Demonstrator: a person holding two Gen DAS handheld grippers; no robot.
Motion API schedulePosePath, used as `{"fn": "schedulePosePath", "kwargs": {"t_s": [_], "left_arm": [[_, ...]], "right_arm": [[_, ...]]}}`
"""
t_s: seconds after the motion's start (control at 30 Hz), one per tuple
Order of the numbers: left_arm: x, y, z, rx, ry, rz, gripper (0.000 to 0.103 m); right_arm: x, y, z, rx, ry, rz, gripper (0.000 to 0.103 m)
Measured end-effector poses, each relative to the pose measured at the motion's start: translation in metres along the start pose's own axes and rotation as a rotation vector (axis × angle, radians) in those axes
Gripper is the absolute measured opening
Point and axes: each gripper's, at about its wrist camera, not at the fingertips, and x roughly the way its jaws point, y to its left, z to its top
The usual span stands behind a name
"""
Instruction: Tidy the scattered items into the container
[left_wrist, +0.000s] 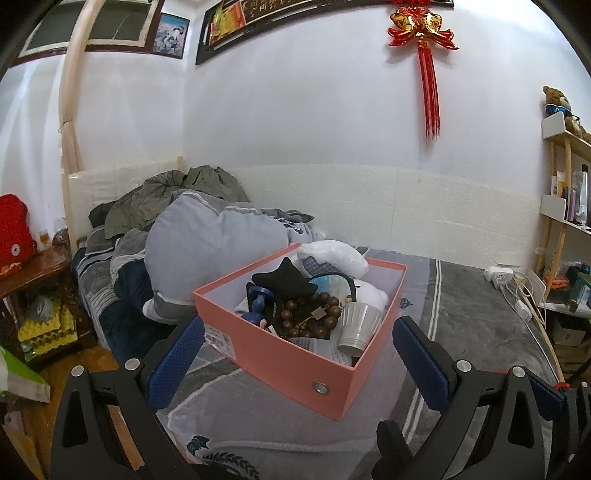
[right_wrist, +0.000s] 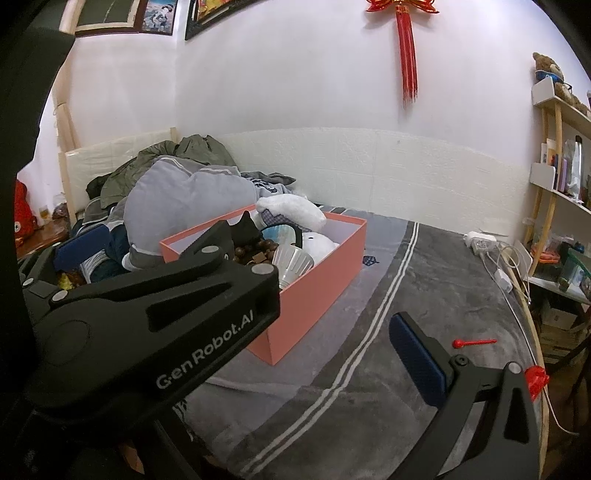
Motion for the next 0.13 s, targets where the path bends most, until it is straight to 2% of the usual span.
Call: {"fn": "schedulePosePath", "kwargs": {"t_s": [0.13], "left_arm": [[0.0042,0.0,0.0001,-0.001,0.026,-0.006,0.103]], "right_arm": [[0.0006,-0.0004,0.0001,0.003,0.003,-0.004,0.102]]}}
